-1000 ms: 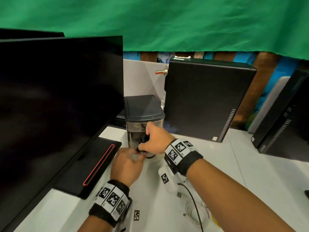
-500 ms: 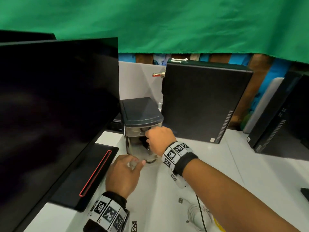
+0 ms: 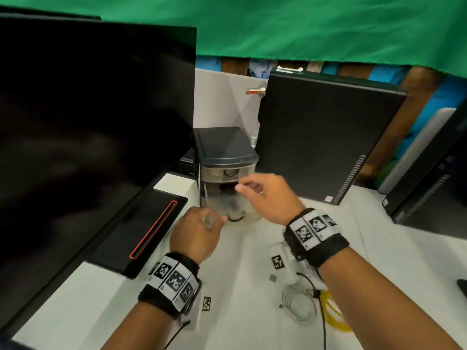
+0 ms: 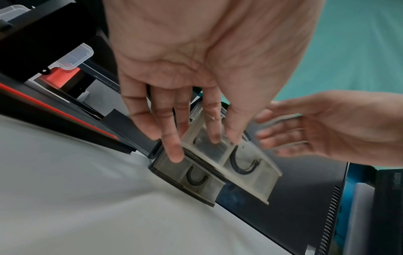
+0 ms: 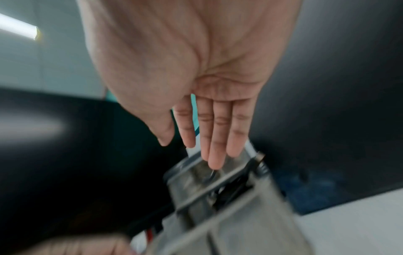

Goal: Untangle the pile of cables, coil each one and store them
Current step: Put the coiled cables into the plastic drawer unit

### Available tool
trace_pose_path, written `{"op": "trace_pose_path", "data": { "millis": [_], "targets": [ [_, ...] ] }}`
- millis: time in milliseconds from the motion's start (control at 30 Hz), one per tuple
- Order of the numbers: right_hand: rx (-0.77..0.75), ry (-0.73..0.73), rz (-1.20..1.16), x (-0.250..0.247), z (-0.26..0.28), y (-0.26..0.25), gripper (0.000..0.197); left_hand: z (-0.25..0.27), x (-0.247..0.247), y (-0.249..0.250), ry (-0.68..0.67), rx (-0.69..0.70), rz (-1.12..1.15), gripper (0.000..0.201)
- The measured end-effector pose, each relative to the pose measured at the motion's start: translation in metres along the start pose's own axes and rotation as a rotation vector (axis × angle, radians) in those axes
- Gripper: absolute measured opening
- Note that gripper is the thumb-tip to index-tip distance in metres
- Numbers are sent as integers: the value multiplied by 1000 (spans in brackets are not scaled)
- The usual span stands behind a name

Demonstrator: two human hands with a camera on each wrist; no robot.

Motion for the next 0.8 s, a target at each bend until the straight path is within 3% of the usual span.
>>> {"op": "trace_pose_path", "data": {
  "millis": [67, 100, 200, 267, 333, 533, 633, 733, 800],
  "targets": [
    [57, 151, -10, -46, 11, 18, 9, 0, 0, -1, -4, -6, 18, 25],
    [140, 153, 57, -64, 17, 32, 6, 0, 0, -1, -8, -10, 19, 25],
    [425, -179, 313, -72, 37, 75, 41, 2, -1, 1, -11, -13, 14, 24],
    [519, -360, 357, -56, 48, 90, 64, 2, -2, 2, -21, -12, 6, 24],
    [557, -447, 395, -40, 54, 102, 74, 1, -1, 2, -31, -14, 2, 23],
    [446, -399, 511, -28, 44, 110, 29, 1, 0, 0, -31, -30, 28, 20],
    [425, -350, 287, -38, 35, 89, 26, 1, 0, -1, -20, -28, 42, 20],
    [248, -275, 29, -36, 20, 34, 29, 1, 0, 0, -29, -28, 47, 20],
    [166, -279, 7, -19, 5, 1, 28, 3, -1, 2, -29, -22, 50, 15]
  ]
}}
Point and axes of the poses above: each hand's wrist, its own z-axis away from the middle knuckle, its own x-axis out of the palm, y = z × x, the point moved 5 cm from there along -z, towards the middle knuckle, and after that the axes turned 12 degrees about -z, right-handed, at the moved point
